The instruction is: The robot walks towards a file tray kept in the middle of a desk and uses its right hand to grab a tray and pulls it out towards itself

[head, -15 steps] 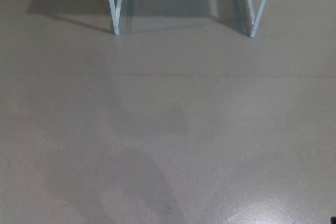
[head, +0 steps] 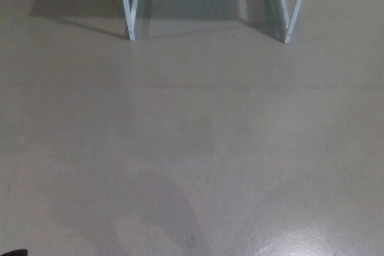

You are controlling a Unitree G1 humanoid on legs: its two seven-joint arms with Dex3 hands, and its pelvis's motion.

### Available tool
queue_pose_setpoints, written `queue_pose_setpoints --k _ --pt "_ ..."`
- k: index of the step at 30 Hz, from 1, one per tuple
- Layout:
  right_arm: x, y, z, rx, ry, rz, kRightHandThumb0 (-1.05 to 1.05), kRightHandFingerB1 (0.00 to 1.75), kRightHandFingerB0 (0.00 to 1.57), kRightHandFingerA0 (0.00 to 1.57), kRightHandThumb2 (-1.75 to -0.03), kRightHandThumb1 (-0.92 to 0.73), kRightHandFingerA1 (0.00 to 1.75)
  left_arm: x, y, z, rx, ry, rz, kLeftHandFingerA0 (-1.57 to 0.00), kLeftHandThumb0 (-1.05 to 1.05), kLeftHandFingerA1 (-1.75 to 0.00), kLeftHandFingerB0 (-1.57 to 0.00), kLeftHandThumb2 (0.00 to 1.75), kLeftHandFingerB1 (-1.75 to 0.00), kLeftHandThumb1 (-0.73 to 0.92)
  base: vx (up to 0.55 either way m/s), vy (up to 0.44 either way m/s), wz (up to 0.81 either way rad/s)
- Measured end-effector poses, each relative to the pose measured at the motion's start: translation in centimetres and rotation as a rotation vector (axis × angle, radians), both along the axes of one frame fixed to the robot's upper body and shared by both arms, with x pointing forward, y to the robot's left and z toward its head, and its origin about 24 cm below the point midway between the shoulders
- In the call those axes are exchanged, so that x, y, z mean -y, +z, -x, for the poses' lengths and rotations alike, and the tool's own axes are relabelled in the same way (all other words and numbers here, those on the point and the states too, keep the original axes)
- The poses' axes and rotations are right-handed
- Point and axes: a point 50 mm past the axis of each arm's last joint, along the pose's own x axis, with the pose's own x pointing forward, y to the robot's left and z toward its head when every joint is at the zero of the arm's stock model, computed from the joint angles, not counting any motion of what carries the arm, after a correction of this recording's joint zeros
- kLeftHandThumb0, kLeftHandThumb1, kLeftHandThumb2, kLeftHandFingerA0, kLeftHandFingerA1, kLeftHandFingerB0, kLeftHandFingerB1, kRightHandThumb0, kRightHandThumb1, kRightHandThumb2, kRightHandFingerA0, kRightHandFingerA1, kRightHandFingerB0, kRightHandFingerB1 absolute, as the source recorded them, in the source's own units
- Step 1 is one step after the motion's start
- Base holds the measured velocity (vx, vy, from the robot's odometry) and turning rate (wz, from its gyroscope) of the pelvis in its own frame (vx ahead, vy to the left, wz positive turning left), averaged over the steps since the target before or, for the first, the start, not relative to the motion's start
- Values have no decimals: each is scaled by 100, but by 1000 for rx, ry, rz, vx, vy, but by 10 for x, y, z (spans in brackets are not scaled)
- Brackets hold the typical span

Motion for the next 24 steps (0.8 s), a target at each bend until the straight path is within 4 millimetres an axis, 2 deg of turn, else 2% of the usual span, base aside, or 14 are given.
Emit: queue_pose_setpoints --k 1,2,5,6,7,9,10,11,13,18,20,22,23,24 --pt "-1 1 0 3 5 2 -47 58 35 51 -90 -50 68 0 0 0 2 -2 0 -47 -70 -41 -46 62 -37 72 0 0 0" --pt "-2 2 0 8 11 4 -47 58 35 51 -90 -50 68 0 0 0 4 -5 -1 -43 -76 -54 -39 99 -49 61 0 0 0" --pt "-4 2 0 12 23 8 -48 58 35 50 -90 -49 67 0 1 -1 10 -13 -1 -40 -75 -53 -39 98 -49 61 0 0 0" --pt "-5 2 0 12 26 9 -47 57 34 49 -90 -49 67 0 1 -1 11 -14 -1 -48 -70 -41 -48 62 -37 70 0 0 0" --pt "-5 2 0 12 30 11 -47 57 34 49 -89 -49 66 0 1 -1 12 -15 -1 -41 -74 -53 -39 98 -49 60 0 0 0" --pt "-7 2 0 13 36 12 -45 57 35 49 -89 -50 66 0 1 0 14 -18 -1 -44 -75 -55 -38 98 -49 60 0 0 0" --pt "-7 1 -1 12 40 14 -45 57 34 49 -90 -51 66 0 1 -1 15 -20 -1 -48 -70 -42 -47 62 -37 70 0 0 0" --pt "-7 1 -1 11 43 16 -45 57 34 49 -90 -51 66 0 1 -1 16 -21 -2 -45 -76 -55 -38 97 -49 59 0 0 0" --pt "-8 1 -1 8 49 19 -47 57 34 49 -90 -50 66 0 1 -1 18 -25 -4 -48 -70 -42 -45 61 -37 69 0 0 0" --pt "-10 -2 1 -1 61 22 -47 57 35 52 -90 -50 68 -2 3 -2 19 -42 -11 -49 -73 -43 -43 63 -37 63 398 83 1" --pt "-8 0 1 -4 69 35 -46 57 34 51 -90 -50 67 0 3 -4 29 -52 -11 -45 -75 -54 -36 96 -48 59 431 103 19" --pt "-7 3 0 4 76 51 -45 56 33 51 -90 -50 67 1 1 1 12 -51 -5 -50 -70 -42 -47 61 -37 68 24 17 -6" --pt "-7 3 0 3 79 53 -45 57 33 52 -90 -50 67 1 0 2 9 -51 -4 -48 -74 -57 -34 96 -48 57 23 97 -2" --pt "-7 3 -1 4 82 54 -45 57 33 52 -90 -50 67 1 0 3 8 -51 -4 -48 -74 -57 -34 96 -48 57 -43 142 -5"
